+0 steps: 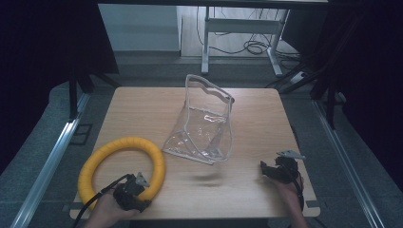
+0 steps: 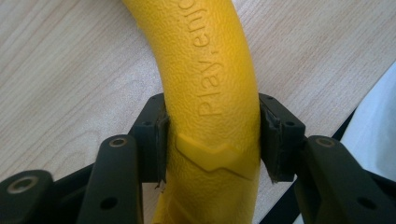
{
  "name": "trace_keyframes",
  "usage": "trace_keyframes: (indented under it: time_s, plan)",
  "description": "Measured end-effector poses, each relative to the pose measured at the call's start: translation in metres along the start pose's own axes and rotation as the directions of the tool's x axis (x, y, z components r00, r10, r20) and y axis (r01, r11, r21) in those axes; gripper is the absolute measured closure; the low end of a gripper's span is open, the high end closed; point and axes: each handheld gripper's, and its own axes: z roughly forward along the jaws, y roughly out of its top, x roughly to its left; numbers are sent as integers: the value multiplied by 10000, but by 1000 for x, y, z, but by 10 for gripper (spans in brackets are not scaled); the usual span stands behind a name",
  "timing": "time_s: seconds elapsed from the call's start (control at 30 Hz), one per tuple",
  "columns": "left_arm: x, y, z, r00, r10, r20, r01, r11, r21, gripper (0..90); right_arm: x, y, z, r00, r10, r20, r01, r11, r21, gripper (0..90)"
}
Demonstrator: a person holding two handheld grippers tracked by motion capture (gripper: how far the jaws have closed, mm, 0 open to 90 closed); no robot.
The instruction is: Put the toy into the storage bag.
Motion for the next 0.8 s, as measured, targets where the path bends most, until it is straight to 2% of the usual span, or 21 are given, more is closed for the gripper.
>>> trace_keyframes:
  time_s: [0.2,0.3,0.37,0.5,0.63,0.8]
  plan:
    - [-2,-9,0,9999,120,-117,-129,9969,-777,512,0,0,0,10000,23,-6,-23,10000,6,161]
    - [4,-13,-9,9996,-70,282,111,9892,-1464,512,0,0,0,10000,27,-8,-27,10000,7,161]
    - [9,-14,-19,9981,-245,567,352,9799,-1966,512,0,0,0,10000,28,-6,-28,10000,2,161]
    - [19,-16,-36,9924,-407,1159,689,9654,-2515,512,0,0,0,10000,18,-6,-18,10000,-6,161]
    - [29,-16,-48,9820,-641,1776,1164,9460,-3025,511,0,0,0,10000,10,-1,-10,10000,0,161]
    - [42,-16,-62,9690,-763,2350,1573,9238,-3490,511,0,0,0,10000,18,3,-18,10000,8,161]
